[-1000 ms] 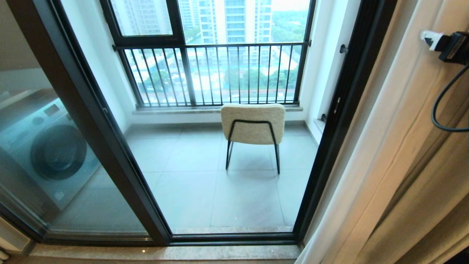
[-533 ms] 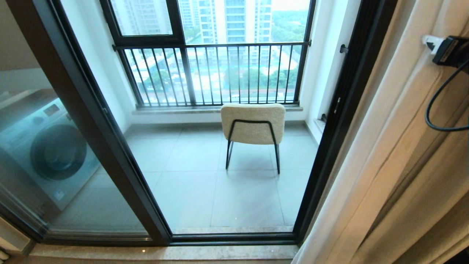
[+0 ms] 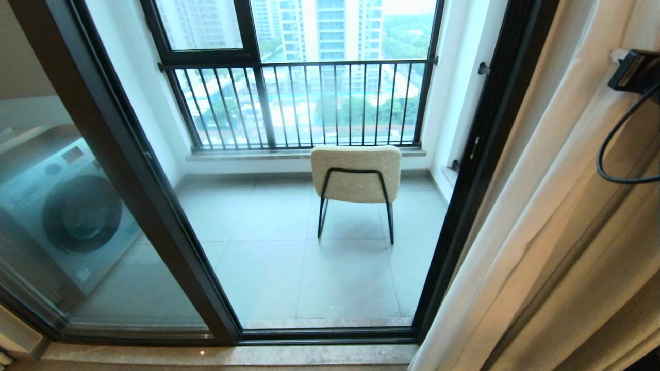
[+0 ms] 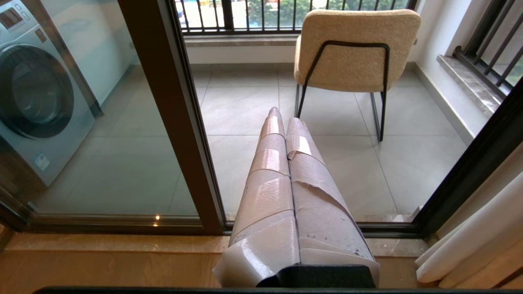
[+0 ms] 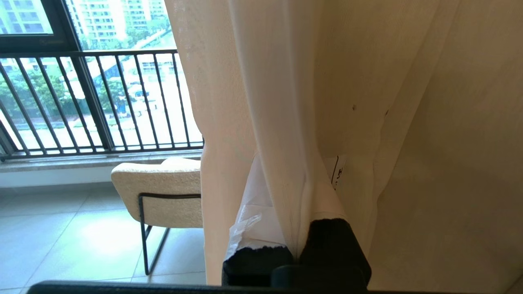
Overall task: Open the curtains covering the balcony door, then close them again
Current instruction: Close the inner curtains on both sides
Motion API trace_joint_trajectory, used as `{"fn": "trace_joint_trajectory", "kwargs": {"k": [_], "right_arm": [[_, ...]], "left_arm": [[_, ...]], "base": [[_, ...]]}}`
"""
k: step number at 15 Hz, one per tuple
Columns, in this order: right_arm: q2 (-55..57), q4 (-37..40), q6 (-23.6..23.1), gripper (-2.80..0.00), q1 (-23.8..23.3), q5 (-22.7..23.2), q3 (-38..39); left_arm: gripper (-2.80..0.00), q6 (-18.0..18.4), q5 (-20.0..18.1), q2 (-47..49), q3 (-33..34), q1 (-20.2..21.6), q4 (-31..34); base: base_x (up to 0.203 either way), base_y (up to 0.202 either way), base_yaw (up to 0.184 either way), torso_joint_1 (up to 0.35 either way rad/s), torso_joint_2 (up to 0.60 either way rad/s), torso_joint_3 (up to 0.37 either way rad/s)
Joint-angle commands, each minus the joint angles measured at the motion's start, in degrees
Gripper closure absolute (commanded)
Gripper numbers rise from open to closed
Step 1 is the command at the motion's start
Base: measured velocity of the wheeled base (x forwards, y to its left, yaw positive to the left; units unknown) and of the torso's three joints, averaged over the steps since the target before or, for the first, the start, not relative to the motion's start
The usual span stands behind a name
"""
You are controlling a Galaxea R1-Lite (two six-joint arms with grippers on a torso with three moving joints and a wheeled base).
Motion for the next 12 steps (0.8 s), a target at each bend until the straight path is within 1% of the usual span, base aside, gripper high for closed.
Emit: {"fn": "trace_joint_trajectory", "kwargs": {"k": [1, 5, 12], "right_arm": [[-0.58, -0.51, 0.02, 0.00, -0.01, 0.04, -0.03], [-1.45, -1.51, 0.11, 0.00, 0.34, 0.22, 0.24], [-2.81, -3.34, 1.22, 0.00, 4.95, 0.22, -0.03]], "left_arm": [[0.00, -0.02, 0.02, -0.02, 0.01, 0.06, 0.01], [0.00, -0.02, 0.02, -0.02, 0.01, 0.06, 0.01], [0.00, -0.02, 0.01, -0.02, 0.01, 0.06, 0.01]], "base": [[0.000, 0.000, 0.000, 0.000, 0.00, 0.000], [0.000, 0.000, 0.000, 0.000, 0.00, 0.000], [0.000, 0.000, 0.000, 0.000, 0.00, 0.000]]}}
